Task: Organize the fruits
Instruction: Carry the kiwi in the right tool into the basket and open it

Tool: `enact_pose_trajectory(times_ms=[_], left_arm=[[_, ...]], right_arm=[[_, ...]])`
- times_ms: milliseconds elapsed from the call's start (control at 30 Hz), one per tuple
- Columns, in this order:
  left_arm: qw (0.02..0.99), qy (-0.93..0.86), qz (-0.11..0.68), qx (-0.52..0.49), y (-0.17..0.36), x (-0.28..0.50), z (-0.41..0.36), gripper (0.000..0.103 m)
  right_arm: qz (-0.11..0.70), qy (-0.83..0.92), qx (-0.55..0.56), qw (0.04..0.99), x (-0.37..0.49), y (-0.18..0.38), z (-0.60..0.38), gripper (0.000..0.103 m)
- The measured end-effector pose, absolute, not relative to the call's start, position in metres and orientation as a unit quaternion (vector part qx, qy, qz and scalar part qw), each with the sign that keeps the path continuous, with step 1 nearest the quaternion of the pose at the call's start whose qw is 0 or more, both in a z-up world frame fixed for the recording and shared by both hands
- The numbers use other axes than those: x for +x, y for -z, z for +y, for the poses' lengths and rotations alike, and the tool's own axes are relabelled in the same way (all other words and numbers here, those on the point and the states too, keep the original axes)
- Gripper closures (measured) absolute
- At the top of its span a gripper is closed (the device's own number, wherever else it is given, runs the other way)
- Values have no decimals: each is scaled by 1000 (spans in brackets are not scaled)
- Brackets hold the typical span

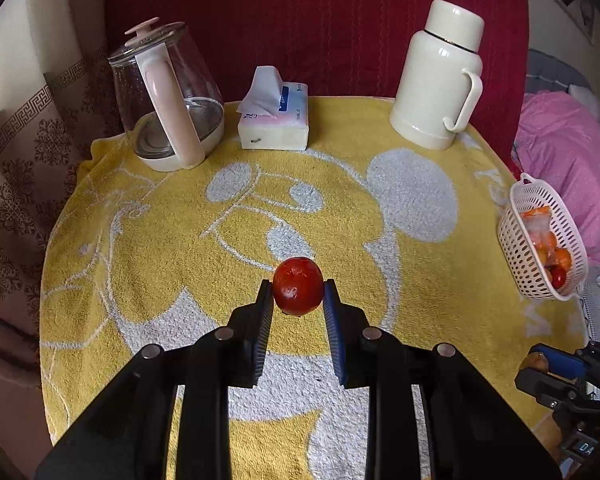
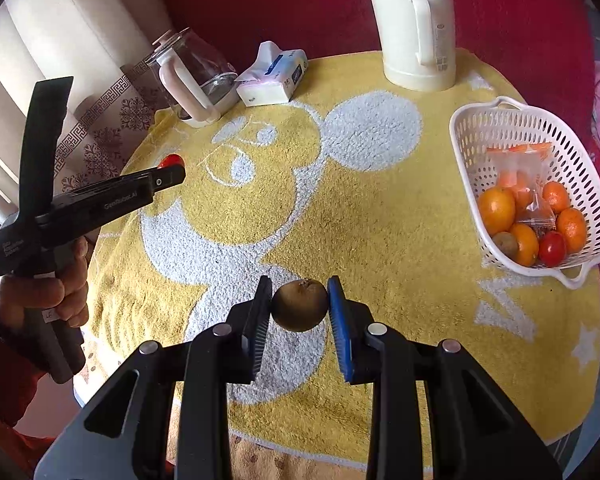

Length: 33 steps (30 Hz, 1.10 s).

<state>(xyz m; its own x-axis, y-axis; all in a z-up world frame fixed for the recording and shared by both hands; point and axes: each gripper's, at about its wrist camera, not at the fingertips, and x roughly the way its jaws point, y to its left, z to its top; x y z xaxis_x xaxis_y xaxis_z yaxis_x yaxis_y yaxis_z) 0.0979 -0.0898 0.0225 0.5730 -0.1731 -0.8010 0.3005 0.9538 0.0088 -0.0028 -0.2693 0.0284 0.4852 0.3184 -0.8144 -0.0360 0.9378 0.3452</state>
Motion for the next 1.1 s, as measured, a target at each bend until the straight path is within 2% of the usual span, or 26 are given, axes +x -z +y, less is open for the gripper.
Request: enact_pose_trajectory(times_ms=[533,1100], left_arm=[[896,120,425,40,-57,49,-107,77],[900,111,421,28,-65,6,-131,77]], right_arm=[[468,-105,160,863,-18,-50,-323,74],[444,4,199,874,-27,-45,-453,74]])
